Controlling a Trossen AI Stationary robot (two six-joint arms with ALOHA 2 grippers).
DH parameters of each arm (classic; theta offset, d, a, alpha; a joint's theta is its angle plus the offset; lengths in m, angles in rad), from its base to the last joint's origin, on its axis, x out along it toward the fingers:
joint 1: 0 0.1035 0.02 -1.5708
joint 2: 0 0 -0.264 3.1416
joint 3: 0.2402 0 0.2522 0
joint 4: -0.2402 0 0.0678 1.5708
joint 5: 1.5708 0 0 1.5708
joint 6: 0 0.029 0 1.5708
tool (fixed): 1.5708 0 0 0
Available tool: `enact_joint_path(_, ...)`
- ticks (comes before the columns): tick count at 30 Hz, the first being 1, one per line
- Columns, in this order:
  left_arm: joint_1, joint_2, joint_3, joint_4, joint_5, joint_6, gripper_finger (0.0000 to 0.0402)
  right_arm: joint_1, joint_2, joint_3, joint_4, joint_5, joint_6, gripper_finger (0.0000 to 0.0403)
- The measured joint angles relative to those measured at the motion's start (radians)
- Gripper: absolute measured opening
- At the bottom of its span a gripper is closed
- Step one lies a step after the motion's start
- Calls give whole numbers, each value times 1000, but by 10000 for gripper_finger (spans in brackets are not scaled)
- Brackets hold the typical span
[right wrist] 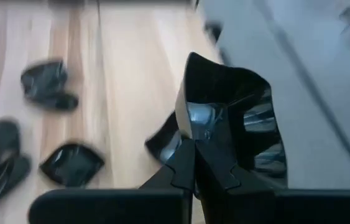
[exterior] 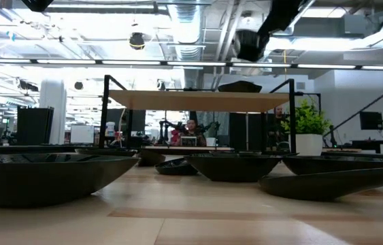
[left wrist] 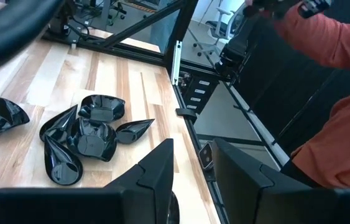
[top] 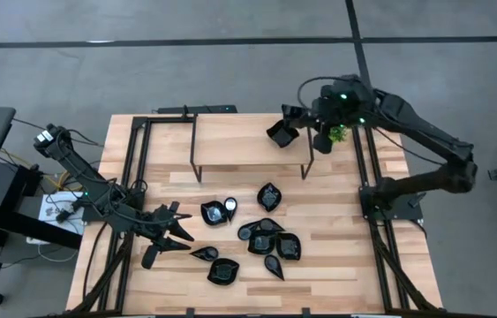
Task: Pick & Place Mini shaped plates
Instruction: Stack the black distorted square plate on the black distorted square plate on the shelf
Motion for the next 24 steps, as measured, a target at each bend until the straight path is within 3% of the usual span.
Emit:
enact_joint_path(7, 0, 0, 0, 0, 0, 0, 113, 60, -100, -250, 313, 3, -219, 6)
enact_joint_path(24, 0, 0, 0, 0, 0, 0, 113, 66, 34, -281, 325, 89, -349, 6)
